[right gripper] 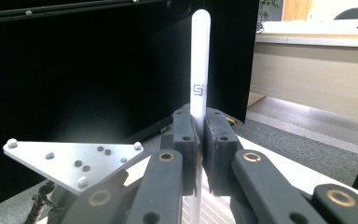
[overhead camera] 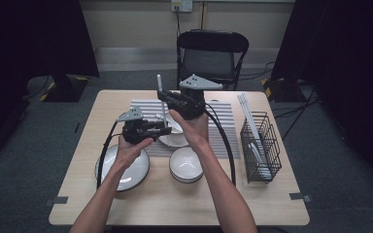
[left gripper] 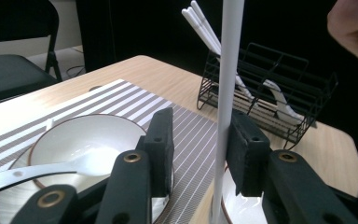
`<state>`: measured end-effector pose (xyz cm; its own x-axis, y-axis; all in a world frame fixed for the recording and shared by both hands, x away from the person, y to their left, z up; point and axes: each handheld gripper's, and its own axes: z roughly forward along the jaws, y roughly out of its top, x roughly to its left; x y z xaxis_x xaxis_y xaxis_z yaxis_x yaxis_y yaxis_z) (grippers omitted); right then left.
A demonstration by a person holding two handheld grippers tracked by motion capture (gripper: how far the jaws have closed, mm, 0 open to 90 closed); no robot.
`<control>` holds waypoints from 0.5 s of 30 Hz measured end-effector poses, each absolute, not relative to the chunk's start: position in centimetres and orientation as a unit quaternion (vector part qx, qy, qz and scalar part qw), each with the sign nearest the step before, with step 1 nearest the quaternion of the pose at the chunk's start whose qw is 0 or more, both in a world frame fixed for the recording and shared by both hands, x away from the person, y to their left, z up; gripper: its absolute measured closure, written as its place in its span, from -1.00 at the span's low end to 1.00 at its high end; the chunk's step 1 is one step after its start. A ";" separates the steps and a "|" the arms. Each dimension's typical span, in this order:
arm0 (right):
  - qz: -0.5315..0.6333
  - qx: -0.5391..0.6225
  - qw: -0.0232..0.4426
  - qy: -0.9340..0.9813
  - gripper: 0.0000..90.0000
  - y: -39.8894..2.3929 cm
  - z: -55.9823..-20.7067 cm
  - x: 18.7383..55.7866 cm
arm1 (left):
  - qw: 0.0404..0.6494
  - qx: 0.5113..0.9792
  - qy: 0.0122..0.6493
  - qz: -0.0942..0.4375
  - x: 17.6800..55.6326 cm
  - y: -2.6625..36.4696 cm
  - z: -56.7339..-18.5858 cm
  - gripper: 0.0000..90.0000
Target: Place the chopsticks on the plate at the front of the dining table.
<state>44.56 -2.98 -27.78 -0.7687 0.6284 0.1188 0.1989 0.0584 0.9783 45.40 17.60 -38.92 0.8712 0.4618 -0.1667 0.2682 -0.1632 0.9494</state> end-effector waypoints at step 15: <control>0.628 0.290 0.171 0.701 0.89 -2.9 -27.5 44.5 | 0.589 0.765 0.245 0.087 45.5 17.7 -39.3 0.82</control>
